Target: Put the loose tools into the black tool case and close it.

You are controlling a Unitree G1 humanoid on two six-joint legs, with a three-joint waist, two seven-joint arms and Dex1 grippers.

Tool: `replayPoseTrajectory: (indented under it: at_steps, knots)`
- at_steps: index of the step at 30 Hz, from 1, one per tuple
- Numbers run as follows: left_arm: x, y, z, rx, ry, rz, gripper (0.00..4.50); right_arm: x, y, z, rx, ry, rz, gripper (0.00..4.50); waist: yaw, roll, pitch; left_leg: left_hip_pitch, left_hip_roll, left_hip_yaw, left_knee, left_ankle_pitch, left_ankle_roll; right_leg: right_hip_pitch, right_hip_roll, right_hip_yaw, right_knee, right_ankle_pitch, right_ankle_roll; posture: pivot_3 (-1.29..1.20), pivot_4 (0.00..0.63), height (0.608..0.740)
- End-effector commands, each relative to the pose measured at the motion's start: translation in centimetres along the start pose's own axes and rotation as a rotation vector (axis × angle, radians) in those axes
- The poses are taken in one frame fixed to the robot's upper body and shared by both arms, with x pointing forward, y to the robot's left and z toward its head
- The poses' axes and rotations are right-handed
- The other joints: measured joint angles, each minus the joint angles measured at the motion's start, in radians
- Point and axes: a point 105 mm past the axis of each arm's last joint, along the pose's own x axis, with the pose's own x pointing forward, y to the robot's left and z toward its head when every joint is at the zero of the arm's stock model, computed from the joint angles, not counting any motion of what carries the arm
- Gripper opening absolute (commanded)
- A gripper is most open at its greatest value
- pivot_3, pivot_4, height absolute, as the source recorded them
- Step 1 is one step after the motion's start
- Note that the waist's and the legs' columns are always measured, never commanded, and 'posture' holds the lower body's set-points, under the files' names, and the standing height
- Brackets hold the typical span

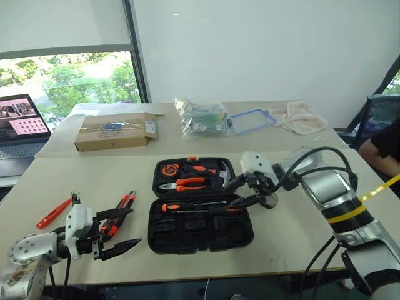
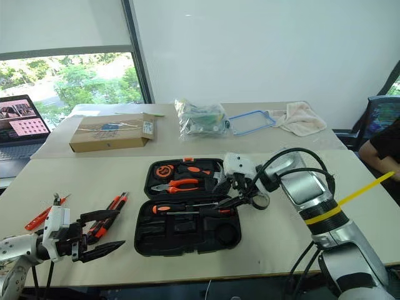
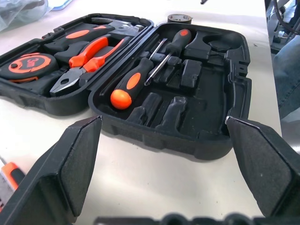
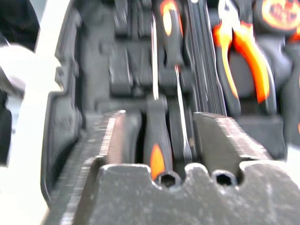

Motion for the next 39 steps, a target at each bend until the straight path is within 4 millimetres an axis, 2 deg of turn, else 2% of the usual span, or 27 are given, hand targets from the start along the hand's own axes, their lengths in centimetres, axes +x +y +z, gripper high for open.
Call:
replayPoseTrajectory:
  at_steps: [1,4,5,14,22,31,36,39]
  knots:
    - [0.1,0.0,0.3,0.013,0.004,0.004,4.50,1.1,-0.3,-0.8,-0.016,0.025,-0.041,1.20,0.001,0.000,0.000,0.000,0.000,0.000,0.000,0.000,0.000,0.000,0.000,0.000,0.000,0.000,0.000,0.00,0.150,0.740]
    - [0.0,-0.1,0.3,0.009,0.008,0.005,4.50,2.1,-0.6,-1.9,-0.009,0.055,-0.069,0.10,0.003,0.000,0.000,0.000,0.000,0.000,0.001,0.000,0.000,0.000,0.000,0.000,0.001,0.000,0.000,0.00,0.150,0.740]
    - [0.0,-0.1,0.3,0.009,0.009,0.006,4.50,2.2,-0.6,-2.2,-0.007,0.064,-0.071,0.04,0.003,0.000,0.000,0.000,0.000,0.000,0.001,0.000,0.000,0.000,0.000,0.000,0.001,0.000,0.000,0.00,0.150,0.740]
    - [-0.3,0.1,0.4,0.017,0.019,0.025,4.50,4.6,0.5,-3.2,0.005,0.076,-0.019,0.04,-0.001,0.000,0.000,0.000,-0.001,0.000,0.001,0.000,0.000,0.000,0.000,-0.001,0.001,0.000,0.000,0.00,0.150,0.740]
    - [-0.8,0.3,0.3,0.020,0.034,0.056,4.50,6.3,0.4,-3.7,-0.065,0.123,-0.037,0.04,-0.003,0.000,0.000,0.001,-0.001,0.000,0.001,0.000,0.000,0.000,0.001,-0.001,0.001,0.000,0.000,0.00,0.150,0.740]
    - [-1.5,0.2,-0.6,0.008,0.041,0.063,4.50,4.4,-0.6,0.3,-0.239,-0.082,-0.107,0.04,-0.007,0.000,0.000,0.001,-0.001,0.000,0.001,0.000,-0.001,-0.001,0.002,-0.001,0.001,0.000,0.000,0.00,0.150,0.740]
    - [-1.6,0.1,-0.8,0.003,0.039,0.058,4.50,3.9,-0.2,0.5,-0.220,-0.109,-0.107,0.04,-0.005,0.000,0.000,0.001,-0.001,0.000,0.001,0.000,-0.001,0.000,0.002,-0.001,0.001,0.000,0.000,0.00,0.150,0.740]
    - [-1.6,0.0,-0.9,-0.002,0.038,0.055,4.50,4.3,0.4,-0.6,-0.190,-0.073,-0.086,0.04,-0.003,0.000,0.000,0.001,-0.001,0.000,0.001,0.000,-0.001,0.000,0.002,-0.001,0.001,0.000,0.000,0.00,0.150,0.740]
